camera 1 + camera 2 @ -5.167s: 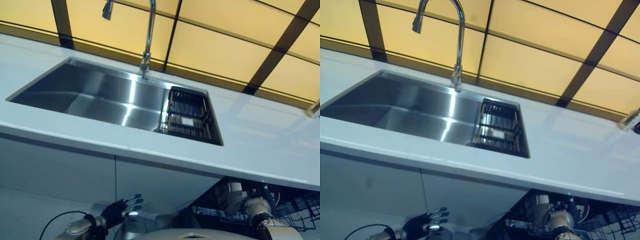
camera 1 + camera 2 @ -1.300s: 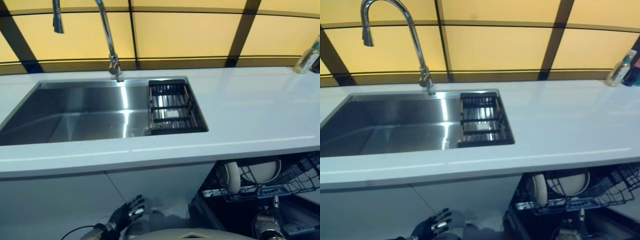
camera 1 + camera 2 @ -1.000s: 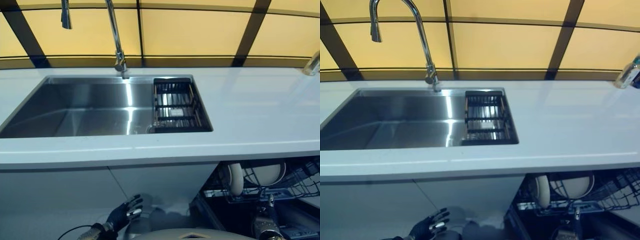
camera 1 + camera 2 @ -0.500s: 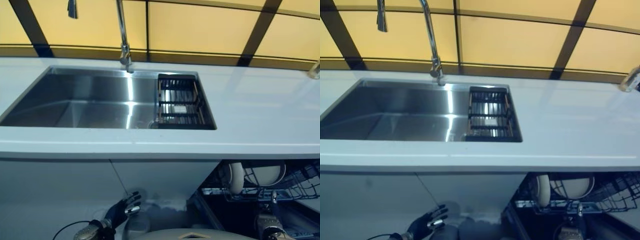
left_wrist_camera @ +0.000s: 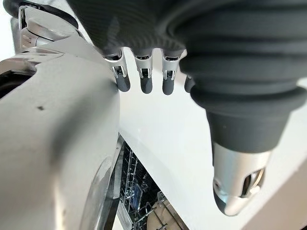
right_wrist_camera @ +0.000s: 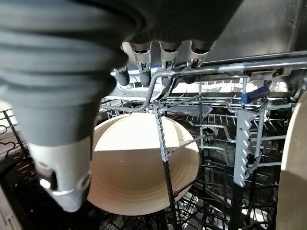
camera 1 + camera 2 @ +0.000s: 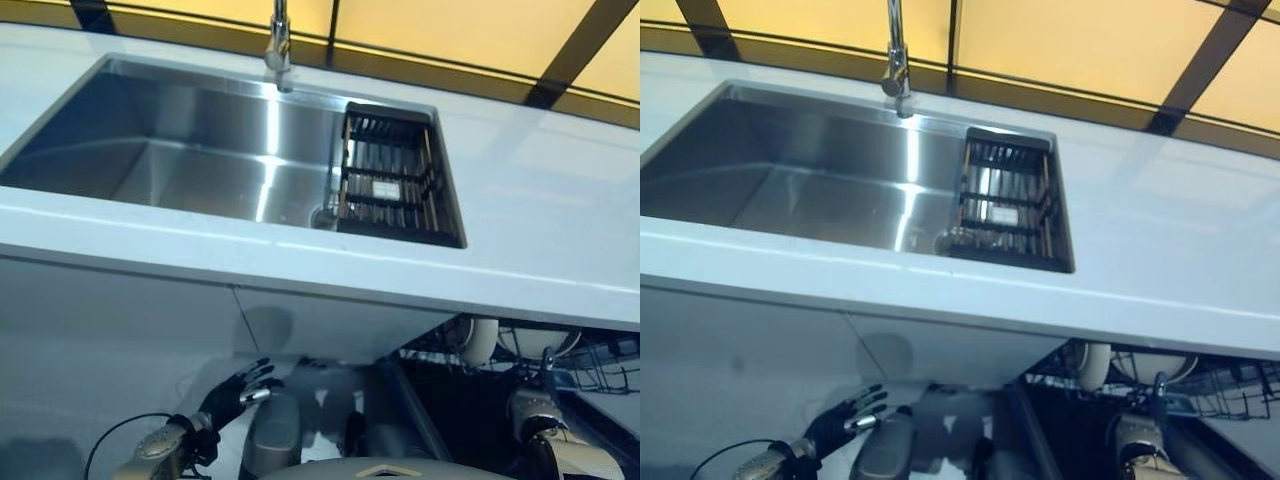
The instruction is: Pick up plates and place into dishwasher.
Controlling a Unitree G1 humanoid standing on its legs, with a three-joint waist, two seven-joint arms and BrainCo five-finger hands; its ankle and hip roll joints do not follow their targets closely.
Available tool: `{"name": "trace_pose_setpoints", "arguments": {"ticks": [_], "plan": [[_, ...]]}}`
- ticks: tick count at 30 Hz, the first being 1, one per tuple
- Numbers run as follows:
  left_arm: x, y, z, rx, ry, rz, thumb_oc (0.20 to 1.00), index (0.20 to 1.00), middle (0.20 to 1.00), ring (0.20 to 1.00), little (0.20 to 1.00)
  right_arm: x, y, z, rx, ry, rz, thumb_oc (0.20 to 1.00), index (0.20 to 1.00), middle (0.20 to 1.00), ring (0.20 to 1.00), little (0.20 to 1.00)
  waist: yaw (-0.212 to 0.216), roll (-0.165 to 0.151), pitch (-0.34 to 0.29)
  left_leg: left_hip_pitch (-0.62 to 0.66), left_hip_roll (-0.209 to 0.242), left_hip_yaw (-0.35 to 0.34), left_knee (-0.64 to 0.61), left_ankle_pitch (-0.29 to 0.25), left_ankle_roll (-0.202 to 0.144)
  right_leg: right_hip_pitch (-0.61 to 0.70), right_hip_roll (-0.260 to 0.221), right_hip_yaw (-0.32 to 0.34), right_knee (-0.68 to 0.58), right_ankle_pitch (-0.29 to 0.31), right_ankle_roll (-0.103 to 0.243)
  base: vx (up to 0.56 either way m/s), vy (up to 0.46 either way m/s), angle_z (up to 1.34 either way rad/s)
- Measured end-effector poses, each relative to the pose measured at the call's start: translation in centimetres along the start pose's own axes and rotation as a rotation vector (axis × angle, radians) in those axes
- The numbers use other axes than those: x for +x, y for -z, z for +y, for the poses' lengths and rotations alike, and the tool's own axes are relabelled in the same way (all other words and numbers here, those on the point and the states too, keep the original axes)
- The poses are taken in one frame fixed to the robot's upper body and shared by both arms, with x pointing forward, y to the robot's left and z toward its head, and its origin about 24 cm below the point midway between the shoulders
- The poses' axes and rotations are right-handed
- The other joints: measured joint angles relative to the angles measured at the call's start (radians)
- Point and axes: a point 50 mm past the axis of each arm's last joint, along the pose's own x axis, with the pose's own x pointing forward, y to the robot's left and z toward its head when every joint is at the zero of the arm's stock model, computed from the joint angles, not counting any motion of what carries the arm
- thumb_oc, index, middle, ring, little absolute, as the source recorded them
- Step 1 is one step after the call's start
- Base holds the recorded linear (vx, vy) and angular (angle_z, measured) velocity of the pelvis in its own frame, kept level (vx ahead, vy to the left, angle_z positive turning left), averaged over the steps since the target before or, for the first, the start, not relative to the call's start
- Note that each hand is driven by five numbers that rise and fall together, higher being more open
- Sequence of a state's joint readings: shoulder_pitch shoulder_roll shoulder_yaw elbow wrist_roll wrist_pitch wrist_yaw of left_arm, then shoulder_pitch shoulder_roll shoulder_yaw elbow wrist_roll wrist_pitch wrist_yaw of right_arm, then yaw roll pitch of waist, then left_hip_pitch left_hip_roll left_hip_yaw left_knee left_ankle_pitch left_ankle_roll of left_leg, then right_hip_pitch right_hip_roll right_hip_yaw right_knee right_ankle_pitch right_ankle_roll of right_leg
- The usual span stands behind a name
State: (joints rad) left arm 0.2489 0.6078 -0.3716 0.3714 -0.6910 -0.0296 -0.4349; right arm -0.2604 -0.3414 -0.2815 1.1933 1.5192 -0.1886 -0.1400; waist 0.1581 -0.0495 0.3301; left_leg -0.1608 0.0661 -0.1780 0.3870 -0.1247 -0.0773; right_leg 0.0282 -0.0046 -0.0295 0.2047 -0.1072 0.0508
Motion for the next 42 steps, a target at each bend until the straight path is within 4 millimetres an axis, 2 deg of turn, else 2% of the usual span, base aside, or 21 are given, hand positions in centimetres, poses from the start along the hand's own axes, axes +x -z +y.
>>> {"name": "trace_pose_setpoints", "arguments": {"ticks": [10,18,29,35,42], "plan": [[0.6,-1.4,0.1,0.031,0.008,-0.044,1.000,1.000,1.000,1.000,1.000,-0.1,0.5,2.7,0.071,-0.059,0.018,1.000,1.000,1.000,1.000,1.000,-0.001,-0.010,0.022,-0.002,-0.010,-0.001,-0.006,0.000,0.000,0.004,-0.009,-0.006,-0.003,0.008,0.002,-0.01,0.000,0.01],[0.8,-1.9,0.1,0.033,0.001,-0.061,1.000,1.000,1.000,1.000,1.000,-0.1,-0.2,4.9,0.111,-0.113,0.007,1.000,1.000,1.000,1.000,1.000,0.000,0.009,0.056,-0.003,-0.009,0.009,-0.008,0.009,0.007,0.005,-0.015,-0.009,-0.003,0.010,0.004,-0.03,0.011,0.03],[1.4,-3.2,-0.5,0.036,0.033,-0.111,1.000,1.000,1.000,1.000,1.000,-0.6,-0.4,7.7,0.190,-0.197,0.008,1.000,1.000,1.000,1.000,1.000,-0.001,0.008,0.092,-0.009,-0.017,0.012,-0.019,0.012,0.008,0.004,-0.020,-0.011,-0.019,0.017,0.010,0.00,0.000,0.00],[1.4,-3.4,-0.4,0.041,0.028,-0.115,1.000,1.000,1.000,1.000,1.000,-0.7,-0.5,8.2,0.298,-0.217,0.023,1.000,1.000,1.000,1.000,1.000,-0.002,0.008,0.107,-0.013,-0.019,0.011,-0.024,0.014,0.004,0.003,-0.021,-0.012,-0.028,0.018,0.010,-0.01,0.004,0.00],[1.5,-4.7,-0.6,0.063,0.044,-0.151,1.000,1.000,1.000,1.000,1.000,-1.0,-1.7,9.4,0.305,-0.273,0.001,1.000,1.000,1.000,1.000,1.000,-0.002,0.021,0.135,-0.029,-0.026,0.011,-0.029,0.020,0.008,-0.014,-0.028,-0.014,-0.030,0.020,0.013,-0.04,0.026,0.01]]}}
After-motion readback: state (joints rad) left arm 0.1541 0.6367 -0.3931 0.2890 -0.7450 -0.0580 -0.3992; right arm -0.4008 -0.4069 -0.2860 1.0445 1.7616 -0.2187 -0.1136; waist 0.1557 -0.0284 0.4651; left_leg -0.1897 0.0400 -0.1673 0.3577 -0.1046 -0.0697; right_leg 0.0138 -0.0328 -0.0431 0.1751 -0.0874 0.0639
